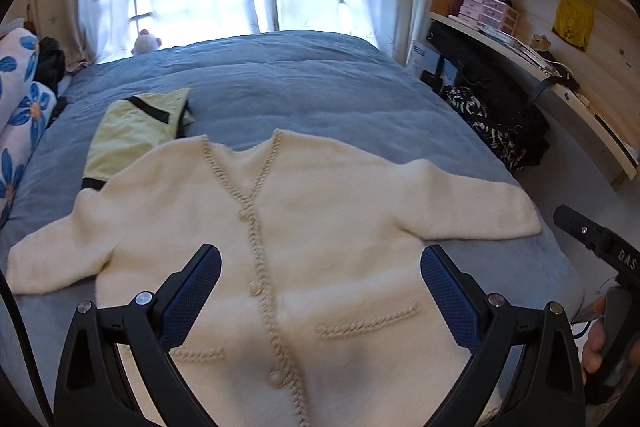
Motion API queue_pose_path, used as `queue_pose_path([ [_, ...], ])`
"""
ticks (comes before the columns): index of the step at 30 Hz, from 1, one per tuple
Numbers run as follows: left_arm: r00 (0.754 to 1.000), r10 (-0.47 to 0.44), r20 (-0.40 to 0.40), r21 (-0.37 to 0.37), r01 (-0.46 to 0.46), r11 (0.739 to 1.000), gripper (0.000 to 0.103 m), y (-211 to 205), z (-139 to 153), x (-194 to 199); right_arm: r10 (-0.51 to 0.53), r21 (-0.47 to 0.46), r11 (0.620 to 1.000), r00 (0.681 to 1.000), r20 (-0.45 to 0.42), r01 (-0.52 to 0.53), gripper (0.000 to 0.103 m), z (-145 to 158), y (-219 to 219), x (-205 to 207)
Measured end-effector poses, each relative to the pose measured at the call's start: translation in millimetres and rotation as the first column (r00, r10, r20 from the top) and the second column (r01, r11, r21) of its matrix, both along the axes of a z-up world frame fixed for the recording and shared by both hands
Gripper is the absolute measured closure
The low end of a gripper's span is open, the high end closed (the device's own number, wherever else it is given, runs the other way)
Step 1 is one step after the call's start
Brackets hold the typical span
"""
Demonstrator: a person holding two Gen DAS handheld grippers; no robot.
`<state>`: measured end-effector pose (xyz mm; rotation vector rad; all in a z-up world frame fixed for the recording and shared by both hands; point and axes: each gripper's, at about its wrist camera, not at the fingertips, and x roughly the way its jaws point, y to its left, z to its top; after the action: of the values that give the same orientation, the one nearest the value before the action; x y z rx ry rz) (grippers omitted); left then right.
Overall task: Fold large clothes
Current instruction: 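Grasp the cuff of a cardigan sleeve with the right gripper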
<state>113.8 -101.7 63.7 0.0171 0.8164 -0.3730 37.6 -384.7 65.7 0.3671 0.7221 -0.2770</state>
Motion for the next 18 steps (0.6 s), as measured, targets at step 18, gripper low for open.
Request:
queue_pose_path([
  [18,0.993,-0.017,-0.117,0.063,0.024,0.998,0.003,-141.5,-101.7,115.6,-0.328,0.235,0.888,0.903,-0.277,0.395,0.005,-138.6,-238.6,44.3],
])
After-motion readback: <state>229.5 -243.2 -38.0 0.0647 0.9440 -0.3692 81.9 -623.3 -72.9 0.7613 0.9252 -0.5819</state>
